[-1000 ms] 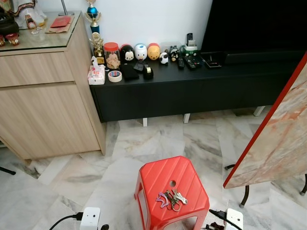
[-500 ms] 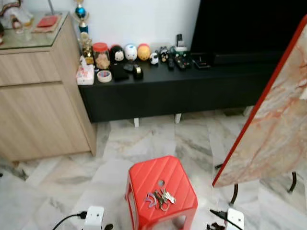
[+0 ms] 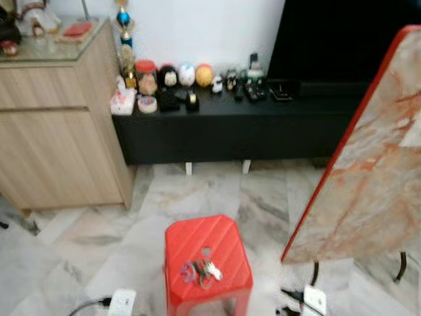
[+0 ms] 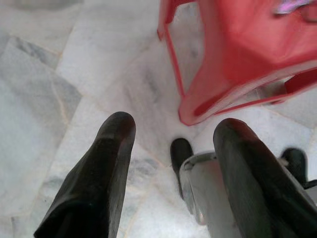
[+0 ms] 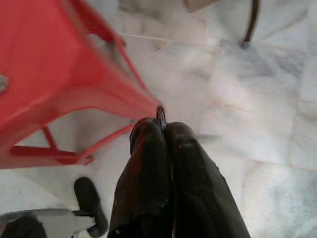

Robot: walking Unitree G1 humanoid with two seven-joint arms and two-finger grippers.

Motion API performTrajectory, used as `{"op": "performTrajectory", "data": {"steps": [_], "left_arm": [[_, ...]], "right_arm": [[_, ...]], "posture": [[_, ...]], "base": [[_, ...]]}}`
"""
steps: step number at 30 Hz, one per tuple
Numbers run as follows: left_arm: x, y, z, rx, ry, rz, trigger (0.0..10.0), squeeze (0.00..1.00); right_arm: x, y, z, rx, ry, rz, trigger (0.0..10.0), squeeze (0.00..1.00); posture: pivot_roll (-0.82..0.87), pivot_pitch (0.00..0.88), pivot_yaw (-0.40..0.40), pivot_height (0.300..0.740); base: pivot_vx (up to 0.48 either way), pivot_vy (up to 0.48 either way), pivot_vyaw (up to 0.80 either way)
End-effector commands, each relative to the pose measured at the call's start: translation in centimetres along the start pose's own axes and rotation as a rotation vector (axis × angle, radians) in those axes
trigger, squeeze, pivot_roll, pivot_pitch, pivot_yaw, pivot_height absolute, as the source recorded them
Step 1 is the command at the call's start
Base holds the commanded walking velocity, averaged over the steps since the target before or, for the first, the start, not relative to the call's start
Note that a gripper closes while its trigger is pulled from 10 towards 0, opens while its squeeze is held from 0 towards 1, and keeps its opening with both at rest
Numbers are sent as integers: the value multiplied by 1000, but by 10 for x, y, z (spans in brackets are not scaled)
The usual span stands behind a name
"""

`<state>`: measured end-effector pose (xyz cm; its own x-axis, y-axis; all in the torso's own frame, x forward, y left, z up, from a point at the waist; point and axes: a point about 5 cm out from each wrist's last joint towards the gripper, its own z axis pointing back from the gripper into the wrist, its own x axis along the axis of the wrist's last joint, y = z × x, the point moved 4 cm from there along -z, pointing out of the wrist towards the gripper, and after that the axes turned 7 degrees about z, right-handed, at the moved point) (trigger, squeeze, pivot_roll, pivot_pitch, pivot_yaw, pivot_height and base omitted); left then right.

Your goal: Hang keys on a hook

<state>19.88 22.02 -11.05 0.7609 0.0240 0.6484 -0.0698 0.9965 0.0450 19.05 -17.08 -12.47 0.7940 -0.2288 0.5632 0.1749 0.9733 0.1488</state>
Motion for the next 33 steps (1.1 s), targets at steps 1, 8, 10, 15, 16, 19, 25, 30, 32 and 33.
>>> {"op": "performTrajectory", "data": {"steps": [1, 8, 10, 15, 16, 19, 25, 30, 32, 33], "left_arm": [[-6, -11, 0, -28, 23, -7, 10000, 0], [-8, -10, 0, -22, 27, -1, 10000, 0], [-8, -10, 1, -22, 27, 0, 10000, 0], [-8, -10, 1, -22, 27, 0, 10000, 0], [-8, -10, 1, -22, 27, -1, 10000, 0], [-8, -10, 0, -22, 26, -1, 10000, 0], [-8, -11, 0, -19, 28, 4, 10000, 0], [-8, -11, 0, -16, 29, 8, 10000, 0], [-8, -11, 1, -16, 29, 8, 10000, 0], [-8, -11, 0, -16, 29, 8, 10000, 0]], "right_arm": [[-1, -12, 2, -30, 3, -7, 10000, 0], [-1, -13, 2, -33, 7, 8, 10000, 0], [1, -13, 2, -32, 3, 8, 10000, 0], [3, -13, 1, -34, -5, 7, 10000, 0], [4, -13, 1, -33, -9, 7, 10000, 0], [7, -12, 1, -32, -23, 5, 10000, 0], [45, -5, -3, -37, -148, 18, 10000, 0], [106, -7, 0, -119, -351, 74, 10000, 0], [122, -9, 3, -163, -407, 106, 10000, 0], [130, -11, 5, -185, -436, 116, 10000, 0]], "posture": [[-5, 0, -62, 740], [-3, 0, -70, 740], [-4, 0, -70, 740], [-9, 0, -67, 740], [-9, 0, -66, 740], [-11, 0, -66, 740], [-14, 0, -63, 740], [-12, 0, -65, 740], [-16, 0, -67, 740], [-16, 0, -67, 740]], "base": [[0, -322, 0], [0, -323, 0], [0, -321, 0], [0, -322, 0], [0, -315, 0], [0, -296, 0], [0, 0, 0], [0, 0, 0], [0, 0, 0], [0, 0, 0]]}}
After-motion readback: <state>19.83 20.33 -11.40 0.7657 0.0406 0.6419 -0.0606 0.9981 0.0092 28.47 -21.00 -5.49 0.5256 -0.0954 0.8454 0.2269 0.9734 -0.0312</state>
